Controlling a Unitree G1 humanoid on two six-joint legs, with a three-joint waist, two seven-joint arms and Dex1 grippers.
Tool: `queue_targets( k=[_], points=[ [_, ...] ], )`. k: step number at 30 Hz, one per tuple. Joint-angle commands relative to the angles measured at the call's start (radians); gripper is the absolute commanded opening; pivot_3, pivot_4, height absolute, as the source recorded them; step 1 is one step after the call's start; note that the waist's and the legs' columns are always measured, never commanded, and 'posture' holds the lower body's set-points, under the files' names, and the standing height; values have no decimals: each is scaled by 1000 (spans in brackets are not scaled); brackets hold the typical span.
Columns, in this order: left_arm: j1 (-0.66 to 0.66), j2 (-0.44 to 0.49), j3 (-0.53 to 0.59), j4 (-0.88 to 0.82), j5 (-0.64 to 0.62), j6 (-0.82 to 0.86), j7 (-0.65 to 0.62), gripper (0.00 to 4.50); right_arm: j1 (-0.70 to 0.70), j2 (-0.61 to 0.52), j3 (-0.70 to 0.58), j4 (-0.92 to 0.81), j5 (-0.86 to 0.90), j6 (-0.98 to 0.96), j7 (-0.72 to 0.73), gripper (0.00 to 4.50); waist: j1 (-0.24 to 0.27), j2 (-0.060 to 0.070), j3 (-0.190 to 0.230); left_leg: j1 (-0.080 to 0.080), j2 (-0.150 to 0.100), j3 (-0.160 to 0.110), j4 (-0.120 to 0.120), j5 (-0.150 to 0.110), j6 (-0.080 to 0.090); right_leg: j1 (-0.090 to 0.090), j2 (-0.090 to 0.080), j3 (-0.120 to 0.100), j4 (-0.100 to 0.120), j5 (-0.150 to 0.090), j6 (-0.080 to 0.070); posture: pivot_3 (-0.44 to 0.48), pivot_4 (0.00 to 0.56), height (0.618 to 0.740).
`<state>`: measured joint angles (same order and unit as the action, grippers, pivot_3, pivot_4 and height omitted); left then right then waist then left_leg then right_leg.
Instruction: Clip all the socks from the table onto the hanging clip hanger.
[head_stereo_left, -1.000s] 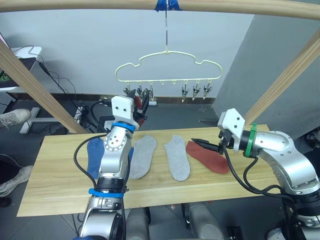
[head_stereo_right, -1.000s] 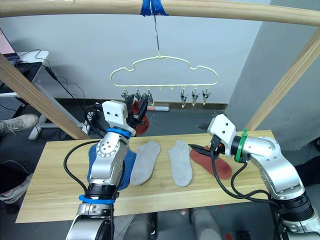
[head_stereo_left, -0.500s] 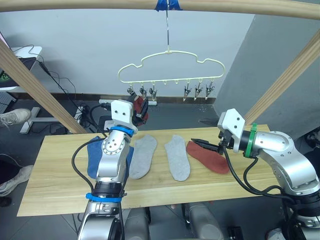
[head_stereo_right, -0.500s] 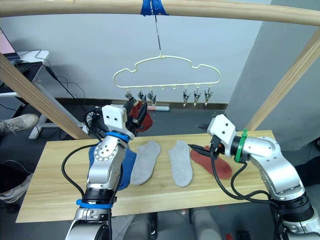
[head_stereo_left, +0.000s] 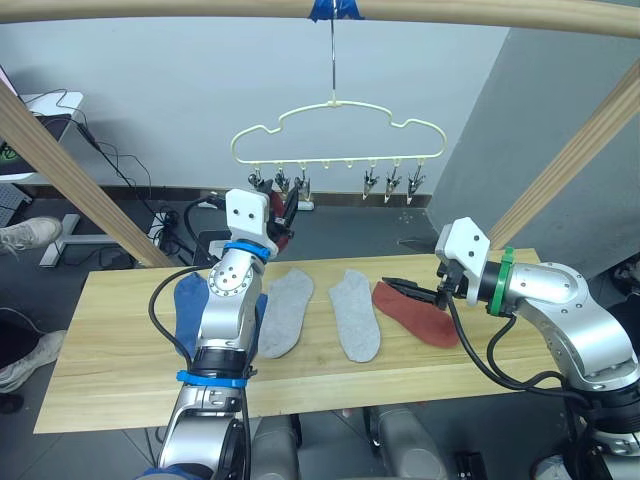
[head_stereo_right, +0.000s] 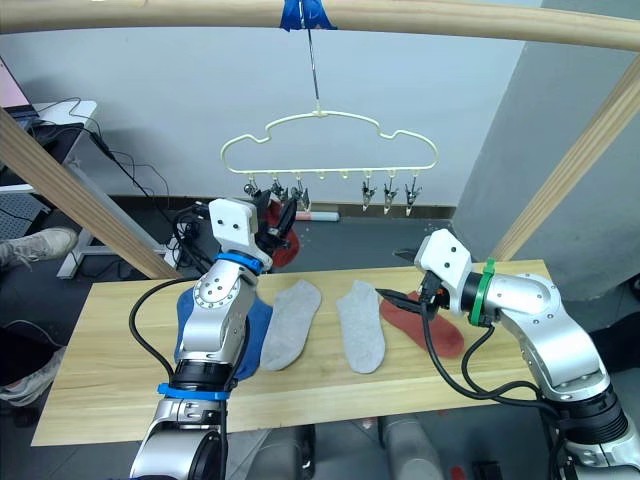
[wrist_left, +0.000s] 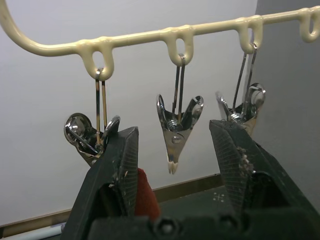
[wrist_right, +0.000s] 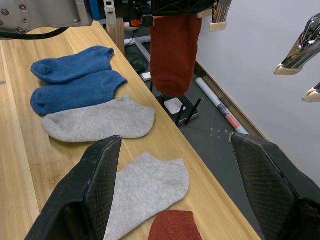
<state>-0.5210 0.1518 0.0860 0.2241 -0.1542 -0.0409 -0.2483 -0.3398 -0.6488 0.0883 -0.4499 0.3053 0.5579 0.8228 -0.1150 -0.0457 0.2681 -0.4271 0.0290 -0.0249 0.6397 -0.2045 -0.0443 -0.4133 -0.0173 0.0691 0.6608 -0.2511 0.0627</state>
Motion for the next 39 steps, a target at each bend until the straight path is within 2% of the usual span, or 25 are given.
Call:
queue_targets(
  k=[1, 8, 15, 16, 26, 29, 31, 34, 39],
  points=[
    [-29, 1, 8, -8, -1, -38, 1, 2449, 0, -10, -32, -44, 21, -2, -7, 3648, 0, 0, 0, 0, 0, 0, 0, 0, 0, 0, 0, 0, 0, 0, 0, -231, 270, 740],
    [-24, 0, 3, -24, -2, -42, -3, 2449, -1, -12, -32, -42, 22, -4, -8, 3648, 0, 0, 1, 0, 0, 0, 0, 0, 0, 0, 0, 0, 0, 0, 0, -233, 269, 740],
    [-36, 6, 7, -12, 1, -52, -1, 452, -1, -14, -32, -43, 25, -2, -8, 3648, 0, 0, 1, 0, 0, 0, 0, 0, 0, -1, 0, 0, 0, 0, 0, -231, 269, 740],
    [-36, 6, 7, -12, 2, -53, -1, 308, -1, -15, -32, -43, 26, -2, -9, 3648, 0, 0, 1, -1, 0, 0, 0, 0, 0, -1, 0, 0, 0, 0, 0, -231, 269, 740],
    [-21, 11, -1, -32, 8, -59, -7, 276, 7, -22, -16, -38, 17, -3, -16, 3648, 0, 0, 1, -1, 0, 0, 0, 0, 0, -1, 0, 0, 0, 0, 0, -230, 269, 740],
    [-14, 17, -6, -46, 1, -54, -27, 276, 28, -17, 9, -15, -26, 20, -60, 3648, 0, 0, 1, -1, 0, 0, 0, 0, 0, -1, 0, 0, 0, 0, 0, -230, 269, 740],
    [-8, 23, -7, -60, -5, -42, -39, 276, 49, 17, 16, 14, -50, 46, -120, 3813, 0, 0, 1, -1, 0, 0, 0, 0, 0, -2, 0, 0, 0, 0, 0, -230, 268, 740],
    [3, 36, -8, -84, -16, -21, -62, 276, 73, 89, 33, 78, -86, 59, -207, 4494, 0, 0, 1, -2, 0, 0, -1, 0, 0, -2, 0, 0, 0, 0, 0, -225, 268, 740],
    [14, 55, -13, -125, -25, 21, -98, 276, 74, 227, 113, 298, -215, -30, -358, 4500, -1, 1, 1, -3, 0, 1, -1, 0, 0, -4, 0, 1, 1, 0, 0, -211, 271, 740]
  ],
)
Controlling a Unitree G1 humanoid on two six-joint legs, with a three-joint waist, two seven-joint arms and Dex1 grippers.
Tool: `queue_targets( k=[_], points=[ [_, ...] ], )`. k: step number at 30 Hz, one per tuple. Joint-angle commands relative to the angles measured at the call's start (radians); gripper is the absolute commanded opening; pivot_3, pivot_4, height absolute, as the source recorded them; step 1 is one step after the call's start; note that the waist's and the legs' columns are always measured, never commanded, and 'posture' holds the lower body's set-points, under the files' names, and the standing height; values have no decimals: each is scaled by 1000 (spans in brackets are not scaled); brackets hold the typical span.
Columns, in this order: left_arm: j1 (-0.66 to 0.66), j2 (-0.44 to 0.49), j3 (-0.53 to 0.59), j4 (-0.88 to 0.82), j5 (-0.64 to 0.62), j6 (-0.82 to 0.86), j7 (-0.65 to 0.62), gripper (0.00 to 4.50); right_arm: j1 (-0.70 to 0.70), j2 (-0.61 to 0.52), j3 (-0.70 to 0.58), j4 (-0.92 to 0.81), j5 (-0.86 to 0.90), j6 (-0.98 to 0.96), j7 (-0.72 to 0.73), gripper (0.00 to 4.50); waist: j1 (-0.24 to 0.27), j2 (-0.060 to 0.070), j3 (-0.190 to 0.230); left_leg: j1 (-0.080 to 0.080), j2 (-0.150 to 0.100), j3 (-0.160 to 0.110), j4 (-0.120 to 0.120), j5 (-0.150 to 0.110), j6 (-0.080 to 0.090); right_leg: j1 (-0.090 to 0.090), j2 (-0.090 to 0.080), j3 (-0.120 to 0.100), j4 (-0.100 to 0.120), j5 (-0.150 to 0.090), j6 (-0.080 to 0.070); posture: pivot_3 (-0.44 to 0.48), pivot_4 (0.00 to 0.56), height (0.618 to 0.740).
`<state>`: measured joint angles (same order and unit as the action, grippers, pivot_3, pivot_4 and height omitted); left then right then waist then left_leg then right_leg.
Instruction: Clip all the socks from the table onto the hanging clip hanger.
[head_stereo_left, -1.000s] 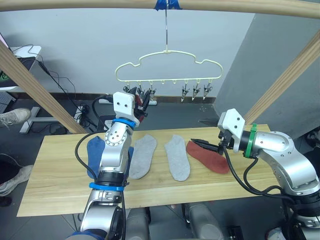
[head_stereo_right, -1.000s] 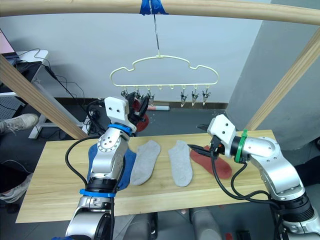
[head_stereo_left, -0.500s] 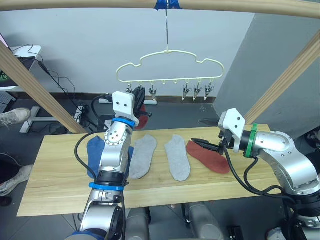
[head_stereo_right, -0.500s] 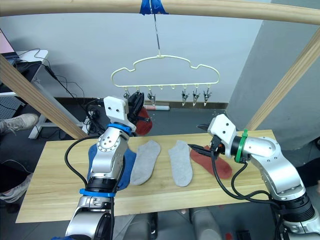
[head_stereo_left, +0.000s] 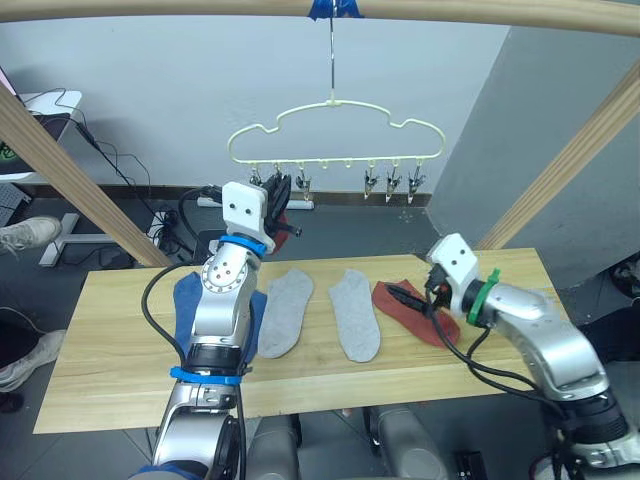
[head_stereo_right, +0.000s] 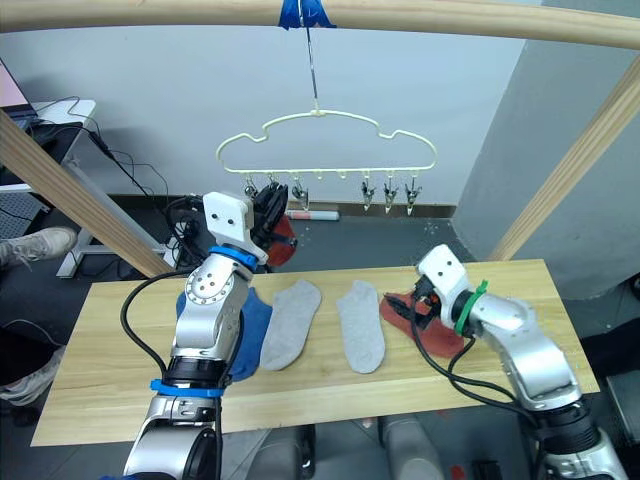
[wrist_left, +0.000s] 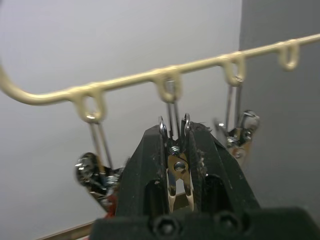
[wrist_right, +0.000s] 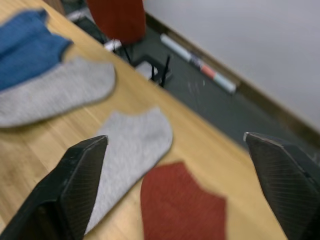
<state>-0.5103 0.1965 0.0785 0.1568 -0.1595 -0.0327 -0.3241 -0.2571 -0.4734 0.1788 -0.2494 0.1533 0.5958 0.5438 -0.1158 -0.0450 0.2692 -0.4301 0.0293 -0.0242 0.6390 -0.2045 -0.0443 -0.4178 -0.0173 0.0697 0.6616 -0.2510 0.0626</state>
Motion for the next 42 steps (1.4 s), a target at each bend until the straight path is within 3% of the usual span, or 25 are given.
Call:
queue_targets(
  k=[1, 5, 12, 13, 17, 26, 34, 42],
  points=[
    [5, 13, -5, -63, -21, 20, -26, 276, -15, 76, 24, 144, -79, -87, -103, 4500, 0, 0, 0, 0, 0, 0, 0, 0, 0, -1, 0, 0, 0, 0, 0, -211, 271, 740],
    [8, 18, -2, -89, -37, 61, -45, 276, -56, 173, 0, 367, -98, -165, -167, 4500, 1, 1, 1, -2, 0, 0, 0, 0, 0, -2, 0, 0, 1, 0, 0, -194, 272, 740],
    [14, 26, -1, -113, -71, 112, -76, 276, -133, 232, -10, 614, -108, -247, -167, 4500, 1, 2, 1, -2, 0, 0, 0, 0, 0, -2, 0, 0, 1, 1, -1, -184, 271, 740],
    [15, 27, -1, -118, -78, 121, -82, 276, -141, 238, -18, 637, -102, -245, -169, 4328, 1, 2, 1, -2, 0, 0, 0, 0, 0, -2, 0, 0, 1, 1, -1, -184, 271, 740],
    [19, 38, 1, -156, -130, 187, -123, 276, -164, 238, -25, 701, -106, -244, -161, 3238, 1, 2, 1, -2, 0, 0, 0, 0, 0, -2, 0, 0, 1, 1, -1, -177, 269, 740],
    [12, 96, 36, -239, -258, 361, -189, 276, -152, 218, 34, 634, -164, -321, -103, 123, 1, 2, 1, -2, 0, 0, 0, 0, 0, -2, 1, 0, 2, 0, -1, -172, 276, 740],
    [-25, 143, 73, -262, -364, 497, -214, 276, -260, 170, 215, 414, -365, -546, -41, 0, -6, 6, 7, -2, 0, 0, 1, 0, 0, -3, 1, 0, 2, 0, 0, -178, 277, 740],
    [-46, 159, 95, -268, -435, 592, -225, 276, -434, 238, 255, 481, -463, -627, -76, 0, -1, 6, 7, -2, 0, -1, 0, 0, 0, -3, 0, 0, 1, 3, -4, -188, 278, 740]
  ],
)
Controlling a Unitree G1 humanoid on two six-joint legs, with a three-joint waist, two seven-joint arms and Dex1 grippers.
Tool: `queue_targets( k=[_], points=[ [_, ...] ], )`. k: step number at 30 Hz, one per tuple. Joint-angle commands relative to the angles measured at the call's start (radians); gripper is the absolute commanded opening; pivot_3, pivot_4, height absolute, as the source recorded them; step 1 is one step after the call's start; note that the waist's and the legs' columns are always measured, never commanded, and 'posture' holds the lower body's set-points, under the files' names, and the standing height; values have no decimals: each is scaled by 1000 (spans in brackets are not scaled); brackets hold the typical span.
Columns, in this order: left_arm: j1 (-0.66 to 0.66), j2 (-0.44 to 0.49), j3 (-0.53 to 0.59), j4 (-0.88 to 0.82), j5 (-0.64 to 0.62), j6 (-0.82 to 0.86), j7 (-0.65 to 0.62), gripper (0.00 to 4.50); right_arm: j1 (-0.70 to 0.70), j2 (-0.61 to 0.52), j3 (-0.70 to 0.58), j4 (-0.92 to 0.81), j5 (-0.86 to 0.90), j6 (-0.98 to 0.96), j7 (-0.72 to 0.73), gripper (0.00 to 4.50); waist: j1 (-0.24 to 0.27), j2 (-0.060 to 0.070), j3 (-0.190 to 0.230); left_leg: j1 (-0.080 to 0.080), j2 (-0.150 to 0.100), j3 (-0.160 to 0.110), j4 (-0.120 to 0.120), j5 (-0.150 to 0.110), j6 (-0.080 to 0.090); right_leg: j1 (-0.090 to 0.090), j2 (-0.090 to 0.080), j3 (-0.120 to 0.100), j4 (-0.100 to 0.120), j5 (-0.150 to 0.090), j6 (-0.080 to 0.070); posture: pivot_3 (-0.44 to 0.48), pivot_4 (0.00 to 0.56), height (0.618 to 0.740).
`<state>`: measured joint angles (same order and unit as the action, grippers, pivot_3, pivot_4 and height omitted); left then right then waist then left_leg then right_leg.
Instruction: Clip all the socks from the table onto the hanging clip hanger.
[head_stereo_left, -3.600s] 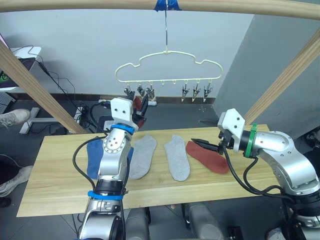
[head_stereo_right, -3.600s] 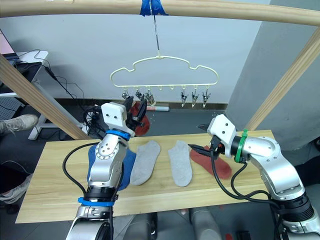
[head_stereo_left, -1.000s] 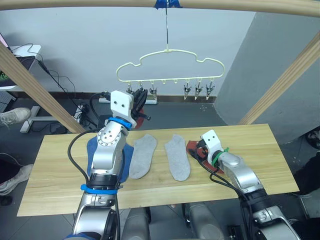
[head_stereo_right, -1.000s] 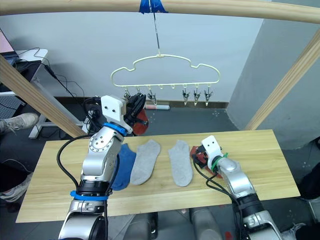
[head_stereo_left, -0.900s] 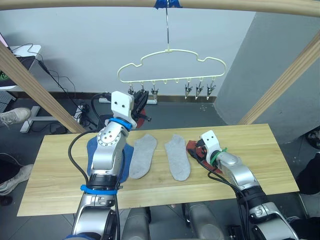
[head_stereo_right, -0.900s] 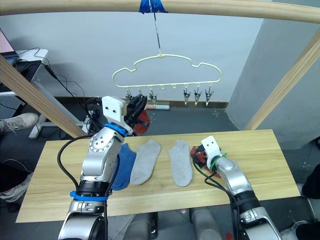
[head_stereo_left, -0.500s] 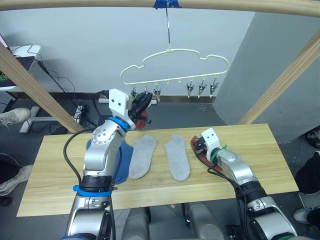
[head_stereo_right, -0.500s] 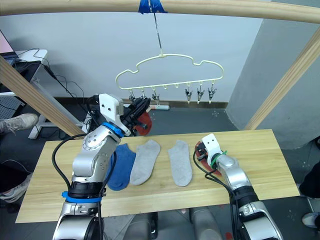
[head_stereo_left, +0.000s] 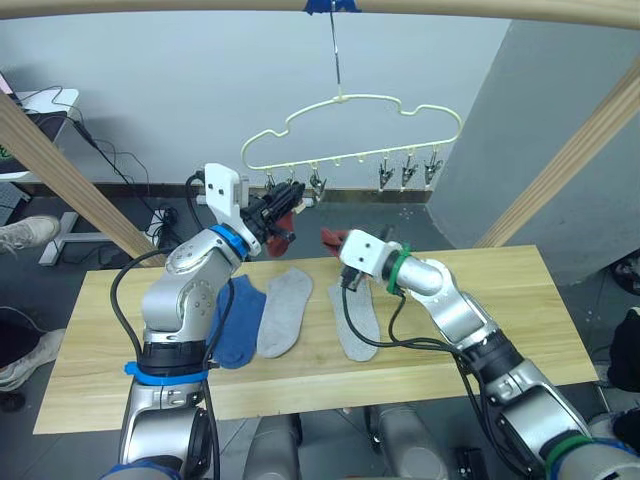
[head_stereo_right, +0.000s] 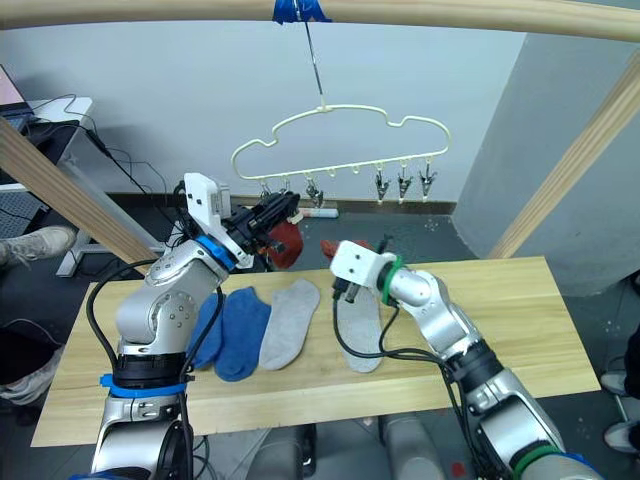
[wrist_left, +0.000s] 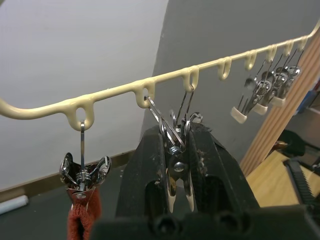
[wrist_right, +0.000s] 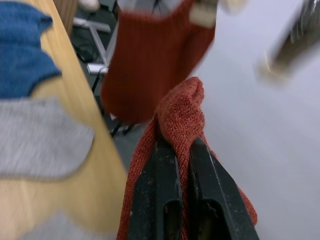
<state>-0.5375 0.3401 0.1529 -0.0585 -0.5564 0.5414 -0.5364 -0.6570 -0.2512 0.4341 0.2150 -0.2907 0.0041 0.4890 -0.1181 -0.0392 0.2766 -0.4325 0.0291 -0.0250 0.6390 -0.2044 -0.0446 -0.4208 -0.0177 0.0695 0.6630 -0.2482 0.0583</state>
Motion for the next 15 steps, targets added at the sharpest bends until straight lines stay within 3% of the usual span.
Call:
queue_targets(
  k=[1, 15],
  points=[
    [-20, 18, 23, -55, -44, 26, -12, 276, -45, 24, -1, 30, -25, -43, -27, 0, 2, 0, 0, 0, 0, 0, 0, 0, 0, 0, 0, 0, 0, 0, 0, -190, 278, 740],
    [-37, 32, 32, -62, -95, 94, 2, 276, -90, 78, -8, 83, -61, -100, -63, 0, 2, 0, 0, 0, 0, 0, 0, 0, 0, 0, 0, 0, 0, 0, -1, -206, 275, 740]
  ],
)
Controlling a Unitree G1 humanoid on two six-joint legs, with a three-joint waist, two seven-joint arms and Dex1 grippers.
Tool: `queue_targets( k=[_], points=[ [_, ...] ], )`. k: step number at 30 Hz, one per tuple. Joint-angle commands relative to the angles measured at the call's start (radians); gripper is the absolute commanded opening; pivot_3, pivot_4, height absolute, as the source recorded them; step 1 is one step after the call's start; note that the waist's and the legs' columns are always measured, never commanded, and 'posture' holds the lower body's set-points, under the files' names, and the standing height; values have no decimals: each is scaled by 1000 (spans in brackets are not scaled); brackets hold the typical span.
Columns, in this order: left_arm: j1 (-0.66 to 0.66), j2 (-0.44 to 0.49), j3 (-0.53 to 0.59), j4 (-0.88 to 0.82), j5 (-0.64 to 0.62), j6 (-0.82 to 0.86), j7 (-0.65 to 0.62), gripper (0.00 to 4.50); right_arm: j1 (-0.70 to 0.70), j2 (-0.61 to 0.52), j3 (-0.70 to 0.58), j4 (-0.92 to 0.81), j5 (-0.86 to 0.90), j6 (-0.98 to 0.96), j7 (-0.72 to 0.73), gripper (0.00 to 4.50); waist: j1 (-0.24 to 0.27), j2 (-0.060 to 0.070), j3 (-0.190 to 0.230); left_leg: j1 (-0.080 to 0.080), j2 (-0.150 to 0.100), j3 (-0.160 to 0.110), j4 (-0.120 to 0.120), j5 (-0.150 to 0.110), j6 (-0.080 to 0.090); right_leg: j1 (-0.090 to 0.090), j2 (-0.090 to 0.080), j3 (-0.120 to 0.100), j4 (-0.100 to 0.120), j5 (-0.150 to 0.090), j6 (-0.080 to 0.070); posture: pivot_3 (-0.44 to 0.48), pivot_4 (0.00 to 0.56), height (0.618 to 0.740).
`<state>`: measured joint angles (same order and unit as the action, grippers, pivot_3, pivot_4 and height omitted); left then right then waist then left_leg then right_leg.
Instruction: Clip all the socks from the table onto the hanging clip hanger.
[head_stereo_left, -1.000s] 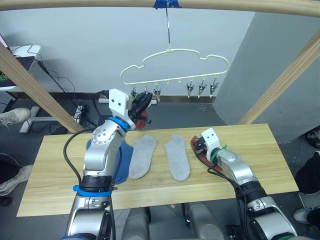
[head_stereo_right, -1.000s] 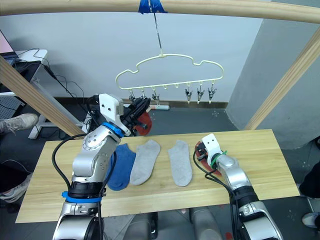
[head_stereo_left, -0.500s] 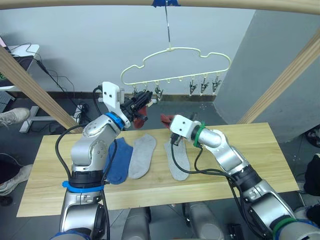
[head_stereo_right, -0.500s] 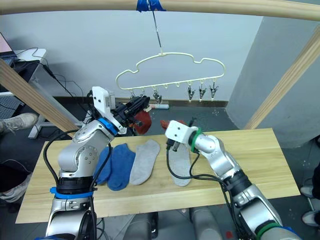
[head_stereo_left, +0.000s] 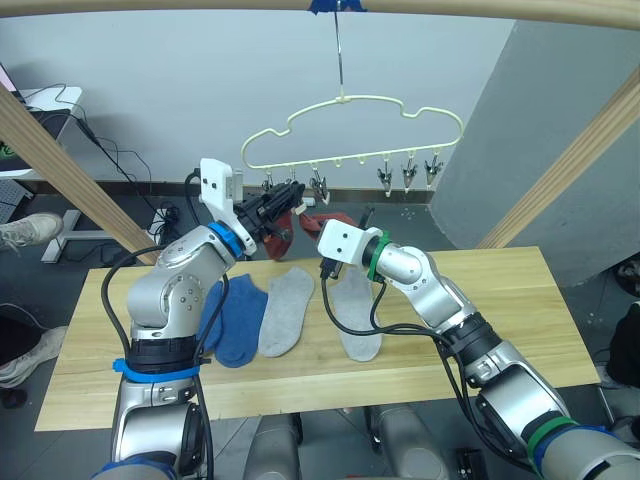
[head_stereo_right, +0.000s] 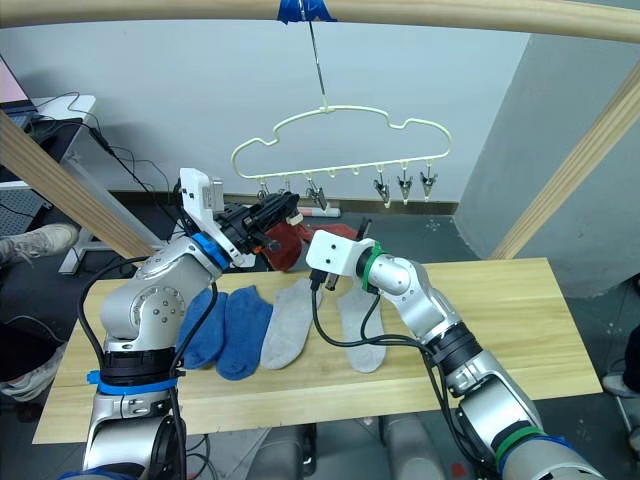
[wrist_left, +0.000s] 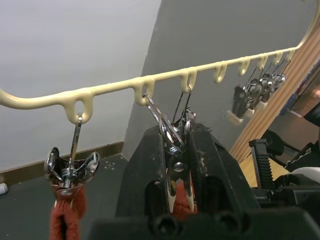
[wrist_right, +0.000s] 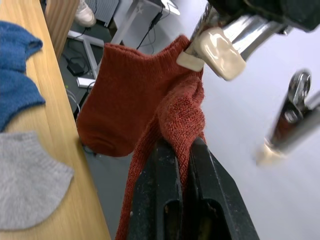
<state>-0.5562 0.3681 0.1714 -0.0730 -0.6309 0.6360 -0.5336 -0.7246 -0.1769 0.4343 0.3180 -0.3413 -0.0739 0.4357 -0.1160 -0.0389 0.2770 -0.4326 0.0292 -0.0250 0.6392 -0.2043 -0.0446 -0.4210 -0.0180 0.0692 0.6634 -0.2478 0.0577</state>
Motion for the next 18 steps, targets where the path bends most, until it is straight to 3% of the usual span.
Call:
queue_targets(
  k=[1, 18],
  points=[
    [-19, 3, 13, -48, -19, 0, 0, 276, -26, 4, -11, -20, -10, -24, -10, 0, 0, 0, 0, 0, 0, 0, 0, 0, 0, 0, 0, 0, 0, 0, 0, -206, 275, 740],
    [1, -3, 1, -58, -6, -6, -2, 276, -60, 36, -34, -13, 23, -9, -4, 0, -1, 0, 0, 0, 0, 0, 0, 0, 0, 0, 0, 0, 0, 0, 0, -209, 271, 740]
  ],
)
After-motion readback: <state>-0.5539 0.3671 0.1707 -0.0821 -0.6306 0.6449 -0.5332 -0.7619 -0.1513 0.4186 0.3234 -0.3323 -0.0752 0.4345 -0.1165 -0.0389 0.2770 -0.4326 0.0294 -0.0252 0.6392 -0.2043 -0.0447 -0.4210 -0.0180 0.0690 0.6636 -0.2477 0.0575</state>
